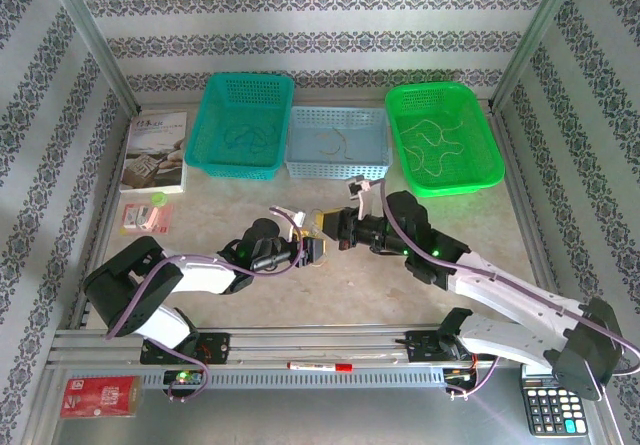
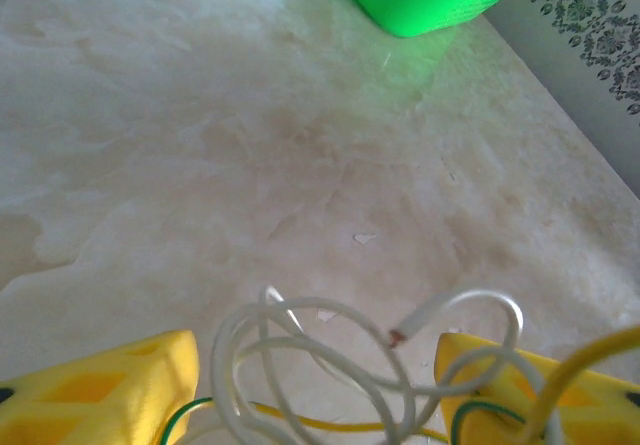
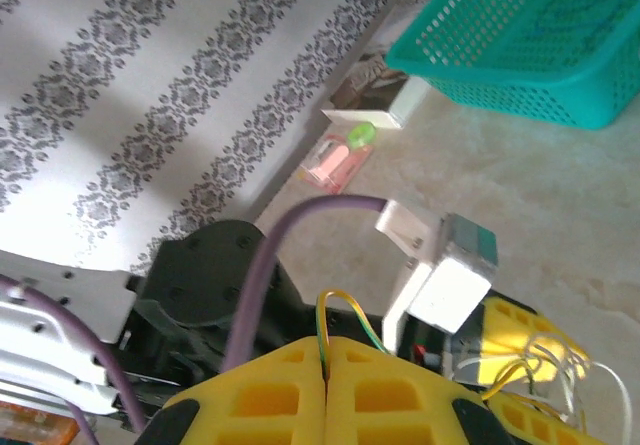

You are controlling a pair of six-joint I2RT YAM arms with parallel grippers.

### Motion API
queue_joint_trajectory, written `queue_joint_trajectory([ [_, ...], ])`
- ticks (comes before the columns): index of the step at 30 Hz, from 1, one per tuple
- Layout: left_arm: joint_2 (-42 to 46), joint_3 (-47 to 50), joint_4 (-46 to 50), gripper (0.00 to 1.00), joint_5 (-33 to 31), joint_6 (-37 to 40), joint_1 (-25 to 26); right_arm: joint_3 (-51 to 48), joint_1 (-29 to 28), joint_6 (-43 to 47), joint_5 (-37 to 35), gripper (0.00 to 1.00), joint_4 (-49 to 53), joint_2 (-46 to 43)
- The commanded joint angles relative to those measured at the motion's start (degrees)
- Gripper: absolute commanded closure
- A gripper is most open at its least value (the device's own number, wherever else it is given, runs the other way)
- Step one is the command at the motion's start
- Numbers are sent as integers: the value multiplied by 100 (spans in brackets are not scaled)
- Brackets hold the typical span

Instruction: Untangle the cables

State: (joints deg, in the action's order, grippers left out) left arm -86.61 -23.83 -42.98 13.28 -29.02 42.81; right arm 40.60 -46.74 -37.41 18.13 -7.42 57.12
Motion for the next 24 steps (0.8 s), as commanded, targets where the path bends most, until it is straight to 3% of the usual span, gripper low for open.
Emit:
queue_joint_trajectory([
  [1,-42,132,-521,44,34,-96,93,385,6,121,196,100,44,-148],
  [5,-31,218,-571,59,74,-122,90,665,101,146,311,100,74,-107],
  [15,50,403,-715,59,156,-244,91,1124,537,206,336,100,74,-24],
  [19,286,463,-586,54,226,-302,94,1149,881,181,153,100,87,84],
  [24,969,495,5,30,190,-282,93,1178,1452,180,-269,100,75,446],
])
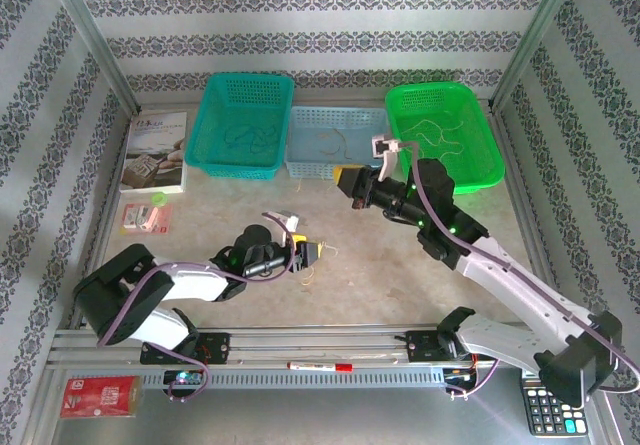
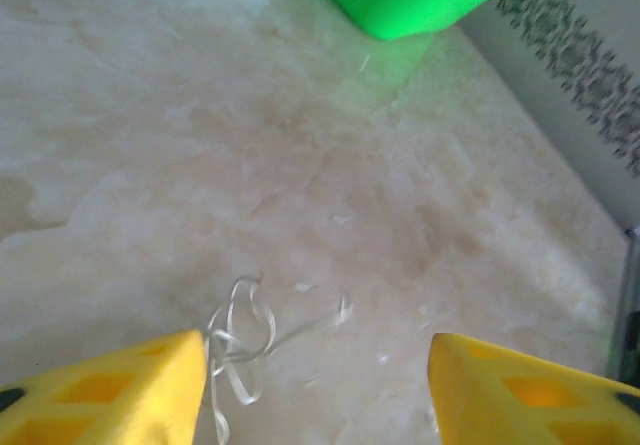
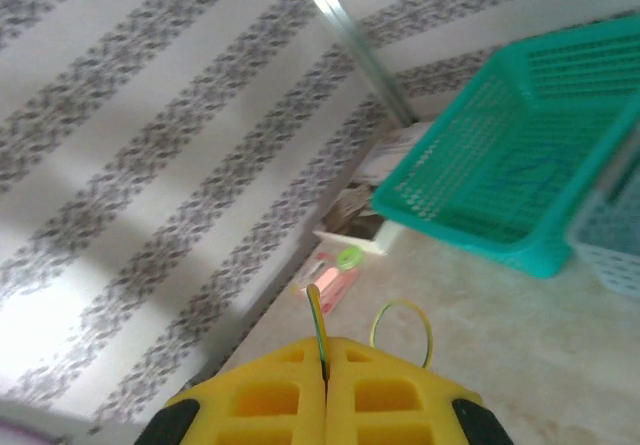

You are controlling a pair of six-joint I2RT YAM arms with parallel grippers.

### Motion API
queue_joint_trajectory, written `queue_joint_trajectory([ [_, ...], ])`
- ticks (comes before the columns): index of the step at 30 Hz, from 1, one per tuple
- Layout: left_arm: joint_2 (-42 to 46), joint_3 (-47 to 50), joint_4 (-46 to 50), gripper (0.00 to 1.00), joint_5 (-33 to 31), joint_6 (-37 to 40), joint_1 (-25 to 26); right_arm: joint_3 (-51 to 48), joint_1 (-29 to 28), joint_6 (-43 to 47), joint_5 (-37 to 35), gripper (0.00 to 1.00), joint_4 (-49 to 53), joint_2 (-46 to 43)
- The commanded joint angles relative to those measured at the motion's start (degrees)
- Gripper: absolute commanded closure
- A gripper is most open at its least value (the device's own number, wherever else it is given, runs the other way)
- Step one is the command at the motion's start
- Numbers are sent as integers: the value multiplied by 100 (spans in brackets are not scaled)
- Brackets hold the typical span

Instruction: Untangle the cables

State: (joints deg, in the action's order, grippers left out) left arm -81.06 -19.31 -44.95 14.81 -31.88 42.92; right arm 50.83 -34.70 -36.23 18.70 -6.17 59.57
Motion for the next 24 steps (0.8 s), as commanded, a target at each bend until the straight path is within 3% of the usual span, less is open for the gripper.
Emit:
queue_joint_trajectory([
  [1,565,37,360,26,23,29,81,189,350,63,-337,100,-83,313],
  [5,1383,-13,1204,0,-186,166,77,534,792,134,-478,100,-150,966],
  [9,2192,-111,2017,0,-454,276,77,1050,1170,126,-522,100,-160,1779],
  [17,3174,-167,2680,0,-1085,164,77,2191,1669,-57,-502,98,29,3397],
  [21,3313,-246,2876,0,-1265,190,77,2801,1823,-25,-165,48,310,4075],
  [24,3332,-309,2987,0,-1352,165,76,2871,1822,52,-56,41,401,4084],
])
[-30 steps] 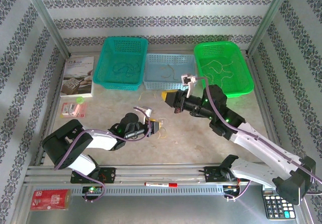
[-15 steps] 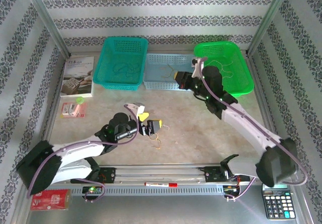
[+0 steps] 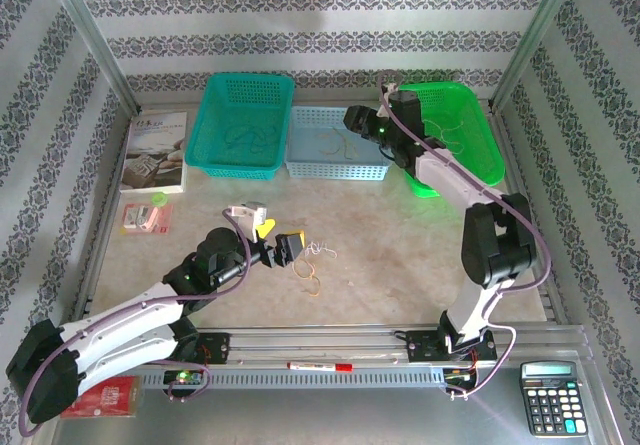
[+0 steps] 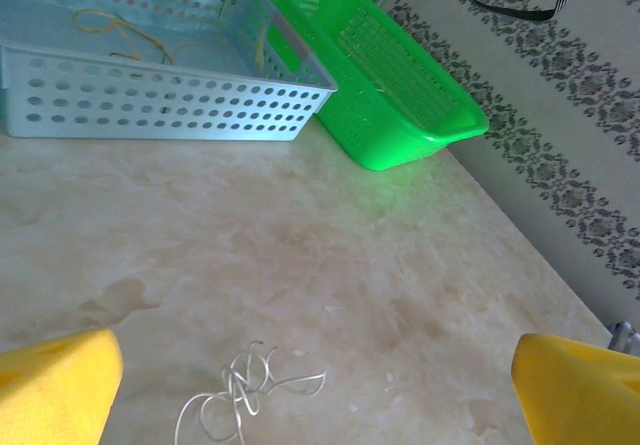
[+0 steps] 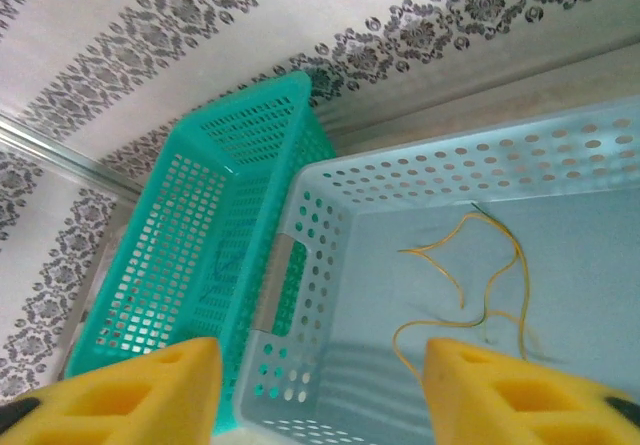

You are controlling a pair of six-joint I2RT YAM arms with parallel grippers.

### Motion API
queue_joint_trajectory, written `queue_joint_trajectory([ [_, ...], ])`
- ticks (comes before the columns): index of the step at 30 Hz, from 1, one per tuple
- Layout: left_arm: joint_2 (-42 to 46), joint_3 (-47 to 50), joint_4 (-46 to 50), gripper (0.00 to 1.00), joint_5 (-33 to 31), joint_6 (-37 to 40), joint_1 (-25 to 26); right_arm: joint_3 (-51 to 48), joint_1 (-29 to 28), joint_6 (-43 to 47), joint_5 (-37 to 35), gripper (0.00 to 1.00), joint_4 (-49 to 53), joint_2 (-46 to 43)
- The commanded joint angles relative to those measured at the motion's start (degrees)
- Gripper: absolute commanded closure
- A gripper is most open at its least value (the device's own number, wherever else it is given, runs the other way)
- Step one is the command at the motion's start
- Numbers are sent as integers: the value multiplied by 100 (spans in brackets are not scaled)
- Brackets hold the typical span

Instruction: Untangle the cables

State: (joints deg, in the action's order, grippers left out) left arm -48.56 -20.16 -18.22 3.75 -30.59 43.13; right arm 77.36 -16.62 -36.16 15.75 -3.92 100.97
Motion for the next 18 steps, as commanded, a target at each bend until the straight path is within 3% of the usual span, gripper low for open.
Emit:
queue_joint_trajectory([
  [1,80,-218,322,0,-272,23,55,146,-7,47,273,40,158,-114],
  [7,100,9,-40,0,-608,-218,54,-758,-336,230,464,40,-26,-936],
  [18,-32,-34,444,0,-766,-578,46,-2889,-1826,484,-107,40,-139,-2627],
])
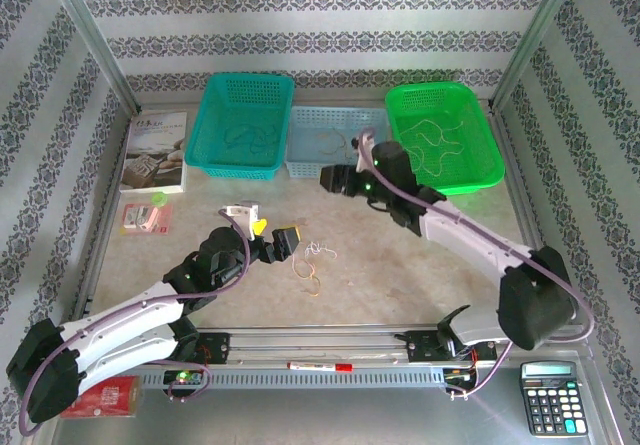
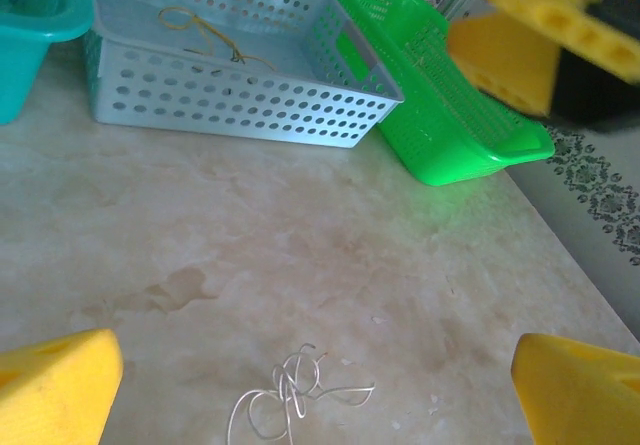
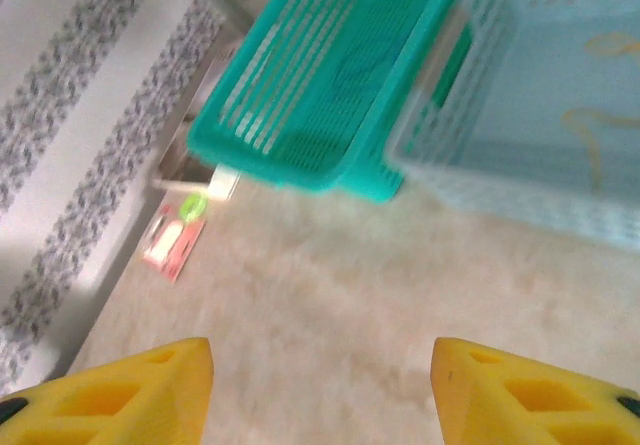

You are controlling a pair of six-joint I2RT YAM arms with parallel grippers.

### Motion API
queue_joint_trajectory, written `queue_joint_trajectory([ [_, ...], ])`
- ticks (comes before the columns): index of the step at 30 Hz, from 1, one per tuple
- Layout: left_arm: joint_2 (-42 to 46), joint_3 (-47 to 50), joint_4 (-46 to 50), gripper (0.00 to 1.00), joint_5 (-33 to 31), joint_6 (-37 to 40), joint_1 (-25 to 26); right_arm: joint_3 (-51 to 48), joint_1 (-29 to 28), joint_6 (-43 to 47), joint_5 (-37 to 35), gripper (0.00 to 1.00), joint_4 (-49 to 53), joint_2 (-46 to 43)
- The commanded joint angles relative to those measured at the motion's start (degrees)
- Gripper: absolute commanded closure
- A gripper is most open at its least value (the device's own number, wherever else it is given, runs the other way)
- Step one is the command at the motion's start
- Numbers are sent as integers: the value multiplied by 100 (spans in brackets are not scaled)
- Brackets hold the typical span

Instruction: Untangle the cables

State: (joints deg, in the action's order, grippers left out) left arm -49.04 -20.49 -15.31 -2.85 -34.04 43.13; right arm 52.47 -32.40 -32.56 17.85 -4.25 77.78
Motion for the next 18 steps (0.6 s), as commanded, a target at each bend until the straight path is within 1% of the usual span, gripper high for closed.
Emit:
queue_joint_trajectory([
  [1,39,45,134,0,-98,-275,46,-566,-378,101,-429,40,-117,-428],
  [4,130,199,116,0,-178,-529,39,-1133,-775,-19,-725,41,-133,-832],
  [10,247,265,192,0,-140,-736,35,-1991,-1639,-159,-1179,44,-30,-1380],
  [14,273,247,197,0,-154,-817,37,-2251,-2235,-84,-1413,47,202,-1418],
  [18,278,222,328,0,-326,-996,29,-2294,-2857,40,-1713,50,355,-1136],
])
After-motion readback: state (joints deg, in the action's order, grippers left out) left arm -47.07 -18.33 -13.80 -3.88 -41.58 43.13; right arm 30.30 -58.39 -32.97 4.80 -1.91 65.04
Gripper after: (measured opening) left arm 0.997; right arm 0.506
